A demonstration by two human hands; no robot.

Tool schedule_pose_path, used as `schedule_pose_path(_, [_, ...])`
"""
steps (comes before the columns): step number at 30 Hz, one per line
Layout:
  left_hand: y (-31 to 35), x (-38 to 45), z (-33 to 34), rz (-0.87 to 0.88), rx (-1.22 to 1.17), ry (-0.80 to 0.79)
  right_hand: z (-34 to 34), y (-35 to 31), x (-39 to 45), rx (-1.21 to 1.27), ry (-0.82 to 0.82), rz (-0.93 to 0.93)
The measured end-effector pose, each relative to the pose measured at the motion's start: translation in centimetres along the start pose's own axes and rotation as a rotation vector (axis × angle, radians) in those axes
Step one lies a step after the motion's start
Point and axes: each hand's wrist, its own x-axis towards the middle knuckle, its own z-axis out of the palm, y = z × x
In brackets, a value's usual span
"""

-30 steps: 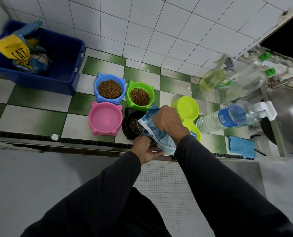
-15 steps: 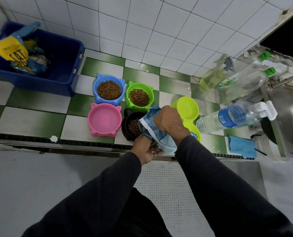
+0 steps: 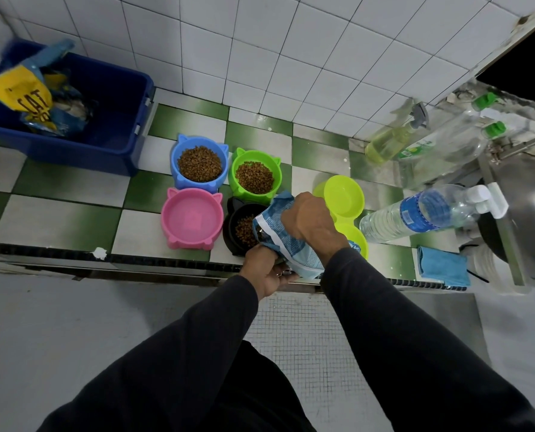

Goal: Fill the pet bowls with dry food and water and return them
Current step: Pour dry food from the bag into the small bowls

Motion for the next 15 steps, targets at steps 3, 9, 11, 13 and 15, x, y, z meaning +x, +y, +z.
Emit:
schedule_pose_path(3, [0.08,-0.17,-0.01,0.001,0.003,-0.018,0.02,0.06,0.02,0.007,0.0,0.0])
schedule_pose_path(9, [0.14,-0.46,-0.02,0.011,0.023,-0.033,-0.02,0.32,0.02,0.032,-0.002,0.02])
schedule_pose_path(11, [0.12,-0.51,-0.1,0.009,0.024,-0.024,-0.06,0.39,-0.05,0.028,0.004,0.02])
schedule_pose_path(13, [0.1,-0.57,-0.16,0.011,0.031,-0.023,-0.03,0.48,-0.09,0.031,0.012,0.028])
schedule_pose_path(15, [0.14,-0.74,-0.21,0.011,0.036,-0.033,0.03,0.63,-0.18,0.037,0.017,0.038])
